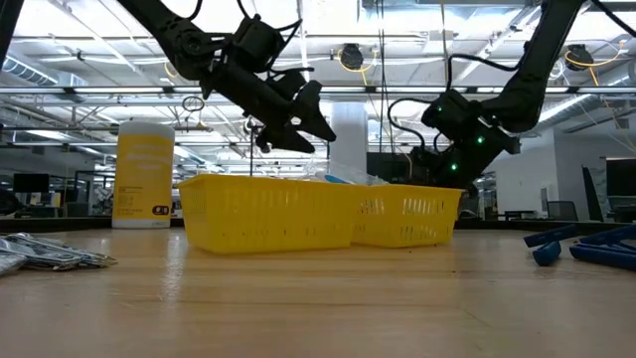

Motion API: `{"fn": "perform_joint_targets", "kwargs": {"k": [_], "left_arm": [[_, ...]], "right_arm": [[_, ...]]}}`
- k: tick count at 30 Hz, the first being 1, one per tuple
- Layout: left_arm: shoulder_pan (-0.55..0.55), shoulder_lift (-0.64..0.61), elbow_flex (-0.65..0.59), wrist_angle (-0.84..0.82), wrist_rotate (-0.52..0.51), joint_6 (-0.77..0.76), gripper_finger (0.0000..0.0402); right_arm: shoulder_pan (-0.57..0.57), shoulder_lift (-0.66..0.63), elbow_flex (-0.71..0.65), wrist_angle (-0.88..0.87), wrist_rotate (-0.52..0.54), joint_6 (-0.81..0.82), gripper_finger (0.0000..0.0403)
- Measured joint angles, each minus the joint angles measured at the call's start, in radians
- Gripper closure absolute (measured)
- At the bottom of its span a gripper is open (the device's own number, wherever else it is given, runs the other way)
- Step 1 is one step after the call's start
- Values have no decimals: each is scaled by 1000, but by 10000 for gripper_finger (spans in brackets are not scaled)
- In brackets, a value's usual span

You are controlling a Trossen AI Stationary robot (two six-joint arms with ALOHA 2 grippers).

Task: Pick & Place Travel size toiletries
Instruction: Put the cotton pack into the top right yellow basket

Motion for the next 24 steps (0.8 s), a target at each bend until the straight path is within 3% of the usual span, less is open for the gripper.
{"fn": "perform_joint_targets", "kwargs": {"k": [6,14,16,24], "left_arm": [[-16,0,0,-1,0,0,80],[-26,0,0,-1,-1,41,98],[-30,0,0,-2,-1,41,103],[-56,0,0,-9,-2,61,116]], "right_arm": [[-15,6,0,-40,-3,-17,231],[-4,-12,0,-51,-7,-99,371],[1,-22,0,-48,-45,-118,394],[45,-195,0,-43,-327,-74,401]]}}
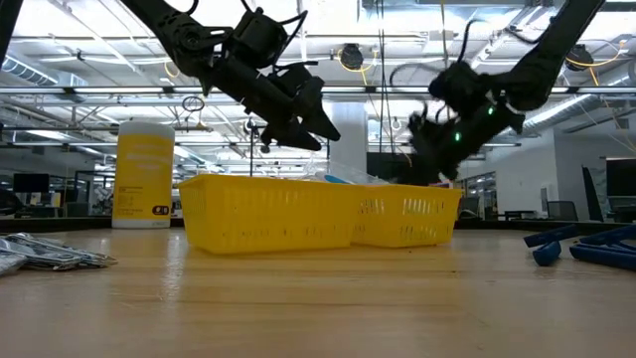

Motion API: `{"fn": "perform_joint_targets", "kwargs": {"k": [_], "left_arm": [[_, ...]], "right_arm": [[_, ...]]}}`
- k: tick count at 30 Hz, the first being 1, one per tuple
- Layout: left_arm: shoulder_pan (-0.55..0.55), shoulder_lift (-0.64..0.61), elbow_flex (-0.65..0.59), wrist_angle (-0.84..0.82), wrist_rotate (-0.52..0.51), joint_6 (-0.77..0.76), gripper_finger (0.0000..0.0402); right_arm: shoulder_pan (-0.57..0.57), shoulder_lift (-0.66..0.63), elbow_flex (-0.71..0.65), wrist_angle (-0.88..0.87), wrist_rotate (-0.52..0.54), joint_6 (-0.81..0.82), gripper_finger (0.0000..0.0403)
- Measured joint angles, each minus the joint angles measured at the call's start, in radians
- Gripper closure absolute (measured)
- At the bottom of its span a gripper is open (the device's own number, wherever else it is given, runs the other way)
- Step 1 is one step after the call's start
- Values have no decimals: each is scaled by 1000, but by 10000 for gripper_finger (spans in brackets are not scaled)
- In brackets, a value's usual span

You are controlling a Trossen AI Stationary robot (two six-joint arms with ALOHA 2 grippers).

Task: Pick & Place Travel size toiletries
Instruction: Put the cotton pack into the top right yellow basket

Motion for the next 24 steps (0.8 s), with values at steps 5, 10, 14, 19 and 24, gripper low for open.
{"fn": "perform_joint_targets", "kwargs": {"k": [5,10,14,19,24], "left_arm": [[-26,0,0,0,0,57,115],[-55,0,0,-1,0,170,118],[-81,0,0,-4,0,261,123],[-108,0,0,-5,0,319,120],[-122,0,0,0,-16,353,119]], "right_arm": [[53,-121,0,24,-154,31,402],[109,-194,-17,42,-176,32,402],[120,-233,-29,40,-175,32,402],[120,-263,-35,41,-183,49,403],[119,-264,-35,42,-246,55,403]]}}
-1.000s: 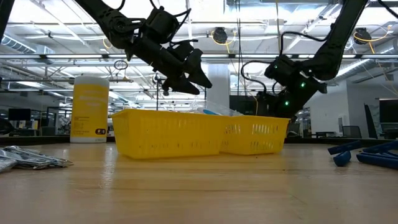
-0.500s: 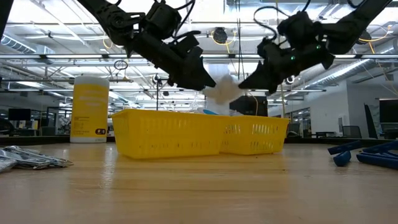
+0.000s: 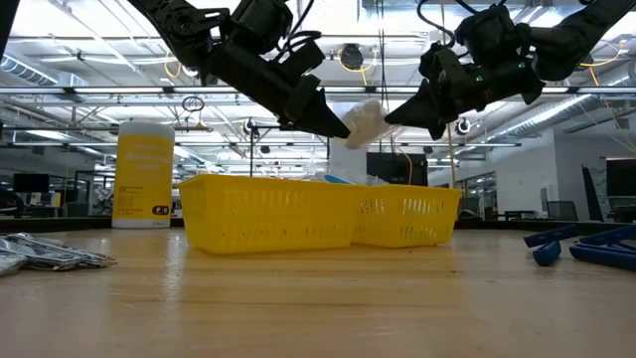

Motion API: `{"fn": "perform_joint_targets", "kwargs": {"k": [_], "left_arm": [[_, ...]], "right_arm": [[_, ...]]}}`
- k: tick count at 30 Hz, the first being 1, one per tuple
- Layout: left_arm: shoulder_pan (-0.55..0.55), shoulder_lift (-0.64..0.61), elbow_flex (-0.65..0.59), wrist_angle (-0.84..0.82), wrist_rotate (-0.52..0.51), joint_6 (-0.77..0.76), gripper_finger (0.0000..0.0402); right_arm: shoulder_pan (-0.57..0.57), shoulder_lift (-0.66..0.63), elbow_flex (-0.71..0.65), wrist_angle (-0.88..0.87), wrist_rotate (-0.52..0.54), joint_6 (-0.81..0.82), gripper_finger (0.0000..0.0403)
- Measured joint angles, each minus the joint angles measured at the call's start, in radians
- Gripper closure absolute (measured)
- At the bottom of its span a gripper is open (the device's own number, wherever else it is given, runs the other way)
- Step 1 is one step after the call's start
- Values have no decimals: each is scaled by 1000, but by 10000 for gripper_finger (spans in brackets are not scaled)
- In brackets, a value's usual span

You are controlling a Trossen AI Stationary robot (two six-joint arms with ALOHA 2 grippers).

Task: Pick & Place Travel size toiletries
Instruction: Put the cotton pack into the top right yellow basket

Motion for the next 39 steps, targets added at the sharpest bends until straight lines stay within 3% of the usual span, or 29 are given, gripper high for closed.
{"fn": "perform_joint_targets", "kwargs": {"k": [7,11,17,19,22,30,32,34,39], "left_arm": [[-5,0,0,4,-76,58,166],[-16,0,0,7,-76,88,236],[-24,0,0,10,-76,109,374],[-24,0,0,11,-83,106,390],[-25,0,0,0,-200,100,383],[7,-1,0,-75,-635,59,392],[29,-1,1,-133,-685,11,386],[61,-2,1,-199,-653,-61,385],[161,-2,1,-294,-391,-239,397]], "right_arm": [[0,0,0,-1,1,3,403],[0,0,0,-4,1,3,403],[0,0,0,-46,38,3,390],[0,0,0,-73,61,-1,376],[0,0,0,-110,78,-25,340],[0,0,0,-115,81,-17,220],[0,0,0,-113,82,-19,201],[0,0,0,-113,106,-21,188],[-1,0,0,-113,217,-23,180]]}}
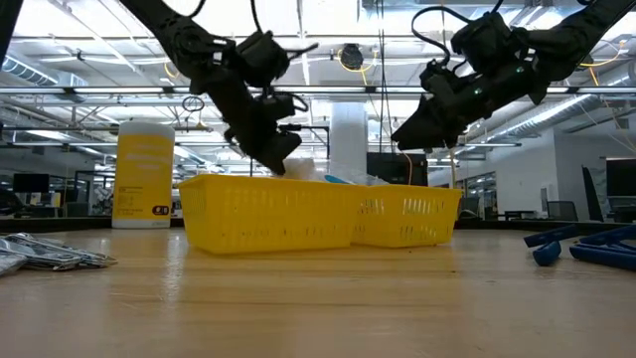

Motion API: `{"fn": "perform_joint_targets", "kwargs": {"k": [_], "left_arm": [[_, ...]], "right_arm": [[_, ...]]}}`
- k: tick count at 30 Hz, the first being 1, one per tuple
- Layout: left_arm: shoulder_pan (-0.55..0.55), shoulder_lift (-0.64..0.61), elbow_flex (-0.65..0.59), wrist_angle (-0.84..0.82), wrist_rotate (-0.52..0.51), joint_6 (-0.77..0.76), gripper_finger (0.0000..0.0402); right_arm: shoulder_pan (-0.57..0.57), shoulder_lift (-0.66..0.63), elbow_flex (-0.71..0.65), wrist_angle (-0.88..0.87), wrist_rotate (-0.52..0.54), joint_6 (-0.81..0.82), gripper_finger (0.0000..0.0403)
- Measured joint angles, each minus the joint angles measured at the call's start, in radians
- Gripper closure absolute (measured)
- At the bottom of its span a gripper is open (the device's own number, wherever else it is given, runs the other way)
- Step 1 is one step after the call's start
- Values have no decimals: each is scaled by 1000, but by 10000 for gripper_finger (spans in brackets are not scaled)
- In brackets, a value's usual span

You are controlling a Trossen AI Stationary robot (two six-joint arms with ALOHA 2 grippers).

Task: Pick & Place Travel size toiletries
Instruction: Put the cotton pack into the top right yellow basket

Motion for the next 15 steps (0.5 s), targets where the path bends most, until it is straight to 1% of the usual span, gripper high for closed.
{"fn": "perform_joint_targets", "kwargs": {"k": [1,3,10,13,15], "left_arm": [[17,0,0,0,33,-19,396],[43,0,0,3,64,-53,388],[86,0,0,-7,75,-132,355],[93,0,0,-34,135,-150,335],[96,0,0,-53,175,-160,314]], "right_arm": [[0,0,0,0,18,1,180],[0,0,0,0,22,11,182],[0,0,0,-8,19,26,177],[0,0,0,-31,18,26,175],[0,0,0,-40,19,26,175]]}}
